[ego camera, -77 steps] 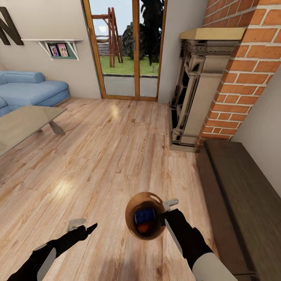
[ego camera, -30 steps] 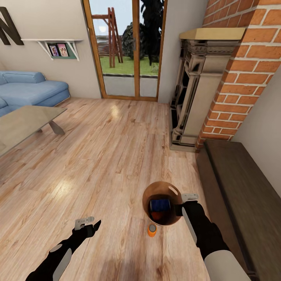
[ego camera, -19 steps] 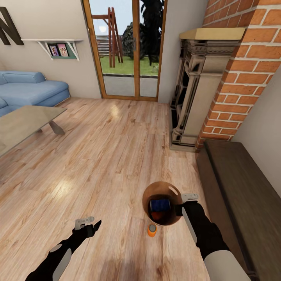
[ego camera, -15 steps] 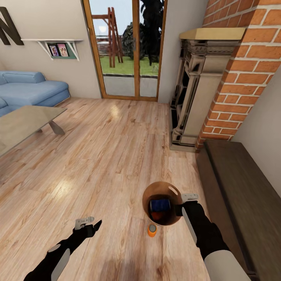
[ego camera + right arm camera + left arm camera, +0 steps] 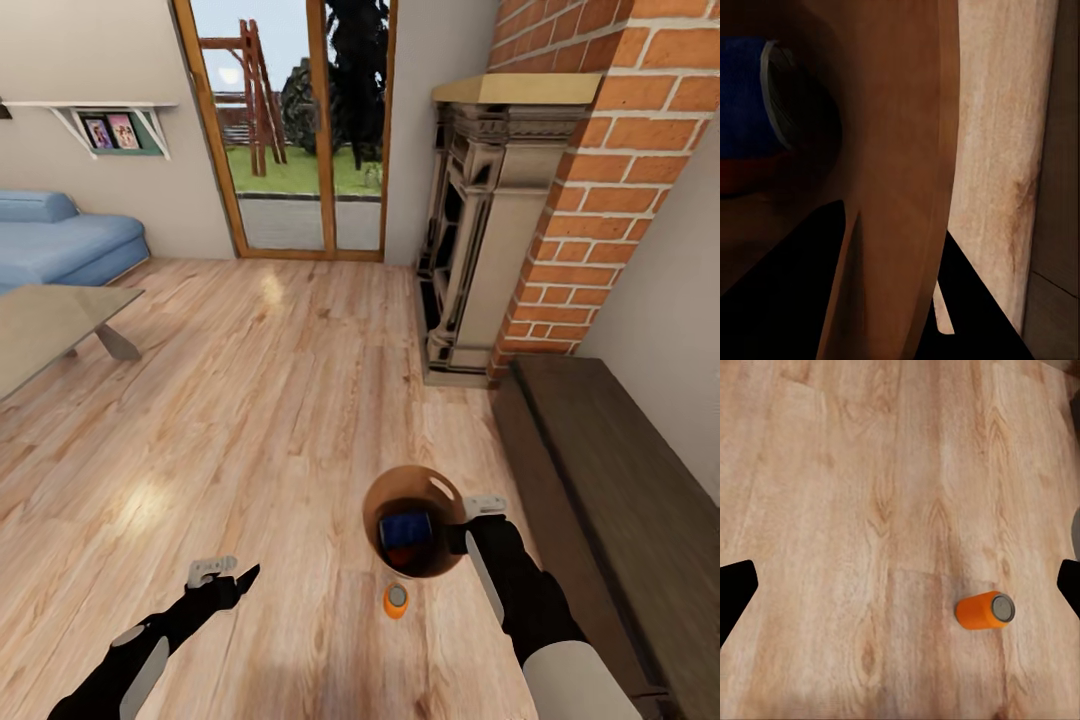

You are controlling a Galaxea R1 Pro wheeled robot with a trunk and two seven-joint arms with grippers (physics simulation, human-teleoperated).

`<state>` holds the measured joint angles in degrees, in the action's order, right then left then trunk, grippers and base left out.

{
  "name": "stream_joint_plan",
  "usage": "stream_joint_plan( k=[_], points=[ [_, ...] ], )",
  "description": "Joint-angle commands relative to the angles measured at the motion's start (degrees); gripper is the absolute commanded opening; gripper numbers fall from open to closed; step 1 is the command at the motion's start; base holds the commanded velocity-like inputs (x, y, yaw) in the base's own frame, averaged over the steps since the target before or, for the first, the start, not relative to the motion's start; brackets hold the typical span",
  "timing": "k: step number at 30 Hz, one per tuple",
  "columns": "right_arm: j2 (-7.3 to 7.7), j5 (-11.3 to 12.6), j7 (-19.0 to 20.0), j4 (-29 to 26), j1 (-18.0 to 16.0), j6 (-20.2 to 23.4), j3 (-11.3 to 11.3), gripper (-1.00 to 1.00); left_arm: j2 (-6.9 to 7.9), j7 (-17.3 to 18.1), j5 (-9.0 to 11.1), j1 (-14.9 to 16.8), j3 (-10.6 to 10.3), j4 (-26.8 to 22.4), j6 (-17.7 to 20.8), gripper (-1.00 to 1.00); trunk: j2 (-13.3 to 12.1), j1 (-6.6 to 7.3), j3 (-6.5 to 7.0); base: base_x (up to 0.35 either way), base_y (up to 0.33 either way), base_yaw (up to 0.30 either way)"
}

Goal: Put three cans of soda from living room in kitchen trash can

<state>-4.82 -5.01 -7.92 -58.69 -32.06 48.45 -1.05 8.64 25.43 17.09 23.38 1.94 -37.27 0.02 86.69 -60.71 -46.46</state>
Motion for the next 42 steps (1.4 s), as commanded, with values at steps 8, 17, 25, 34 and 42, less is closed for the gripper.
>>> stream_joint_plan(
  k=[8,17,25,34,42],
  points=[
    [-0.01,0.1,0.1,0.0,0.0,0.0,0.0,-1.0,0.08,0.1,0.0,0.0,0.0,0.0,0.0,1.0,0.0,0.0,0.04,0.01,0.02,-0.065],
    [-0.01,0.1,0.2,0.1,0.0,0.0,0.0,-1.0,0.84,3.9,0.0,0.0,0.1,0.0,0.0,1.0,0.0,0.0,0.26,0.07,0.077,-0.23],
    [-0.01,0.1,0.2,0.1,0.0,0.0,0.0,-1.0,1.02,4.3,0.0,0.0,0.1,0.0,0.0,1.0,0.0,0.0,0.51,0.176,0.243,-0.255],
    [-0.01,0.1,0.2,0.1,0.0,-0.1,0.0,-1.0,1.04,4.3,0.0,0.0,0.1,0.0,0.0,1.0,0.0,0.0,0.8,0.181,0.273,-0.257],
    [-0.01,0.1,0.2,0.1,0.0,-0.1,0.0,-1.0,1.03,4.3,0.0,0.0,0.1,0.0,0.0,1.0,0.0,0.0,0.91,0.099,0.158,-0.122]
  ],
)
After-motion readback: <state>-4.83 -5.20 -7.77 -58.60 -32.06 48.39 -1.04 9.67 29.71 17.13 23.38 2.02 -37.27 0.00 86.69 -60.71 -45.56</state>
